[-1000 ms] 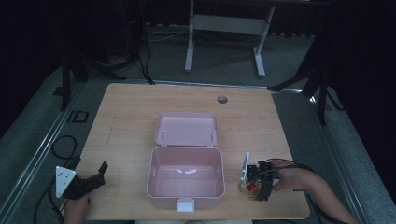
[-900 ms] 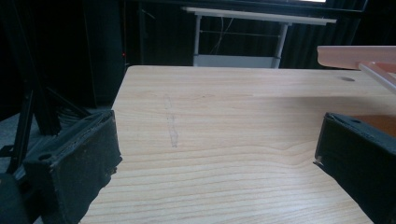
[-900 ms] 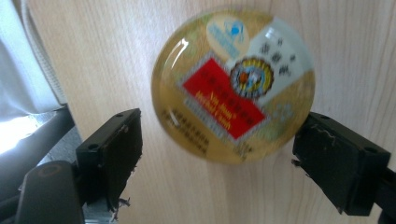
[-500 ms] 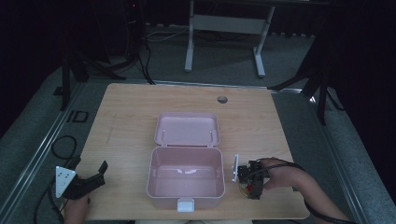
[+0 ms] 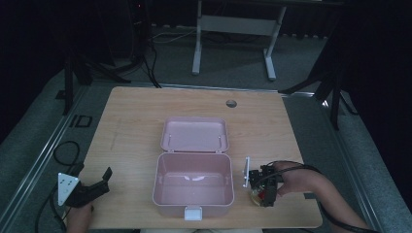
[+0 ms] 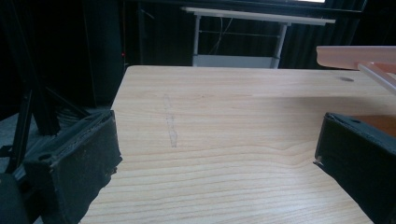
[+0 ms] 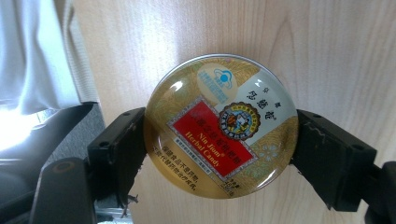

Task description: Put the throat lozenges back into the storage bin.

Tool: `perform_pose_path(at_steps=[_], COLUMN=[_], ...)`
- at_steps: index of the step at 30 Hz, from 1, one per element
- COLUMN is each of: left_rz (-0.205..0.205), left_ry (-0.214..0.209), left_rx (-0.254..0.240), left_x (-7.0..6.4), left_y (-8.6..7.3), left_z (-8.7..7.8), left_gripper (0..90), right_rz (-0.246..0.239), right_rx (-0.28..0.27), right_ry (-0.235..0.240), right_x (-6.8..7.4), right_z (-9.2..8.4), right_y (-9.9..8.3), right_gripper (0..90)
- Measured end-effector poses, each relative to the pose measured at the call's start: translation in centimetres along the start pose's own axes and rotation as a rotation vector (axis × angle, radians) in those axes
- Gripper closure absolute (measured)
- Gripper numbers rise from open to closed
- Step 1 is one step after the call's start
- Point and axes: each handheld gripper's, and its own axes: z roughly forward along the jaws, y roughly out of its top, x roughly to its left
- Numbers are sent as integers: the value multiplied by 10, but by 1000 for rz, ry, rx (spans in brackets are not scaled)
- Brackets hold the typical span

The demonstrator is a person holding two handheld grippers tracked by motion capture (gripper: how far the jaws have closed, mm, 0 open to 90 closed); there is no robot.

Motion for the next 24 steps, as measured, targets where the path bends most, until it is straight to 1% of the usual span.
perform_pose_path(at_steps=[3, 6, 13, 14, 15, 17, 19, 21, 23, 24], left_rz=[1, 0, -1, -1, 1, -1, 1, -2, -1, -5], left_ry=[0, 1, 1, 1, 2, 3, 3, 3, 3, 3], left_rx=[1, 0, 0, 0, 2, 1, 2, 1, 1, -1], left_x=[0, 0, 0, 0, 0, 0, 0, 0, 0, 0], left_y=[0, 0, 0, 0, 0, 0, 0, 0, 0, 0], left_z=[0, 0, 0, 0, 0, 0, 0, 0, 0, 0], left_gripper=[3, 3, 3, 3, 3, 3, 3, 3, 3, 3], right_rz=[12, 29, 19, 19, 22, 21, 33, 42, 51, 44], right_rx=[6, 1, -2, -2, -12, -17, -22, -30, -46, -50], right_ry=[1, 9, -8, -8, -13, -19, -28, -55, -59, -71], right_x=[1, 1, 6, 6, 9, 10, 11, 11, 11, 12], right_z=[-8, -18, -42, -42, -53, -61, -70, -80, -88, -92], right_y=[0, 0, 0, 0, 1, 1, 1, 2, 4, 6], right_gripper=[207, 208, 208, 208, 208, 208, 208, 208, 208, 208])
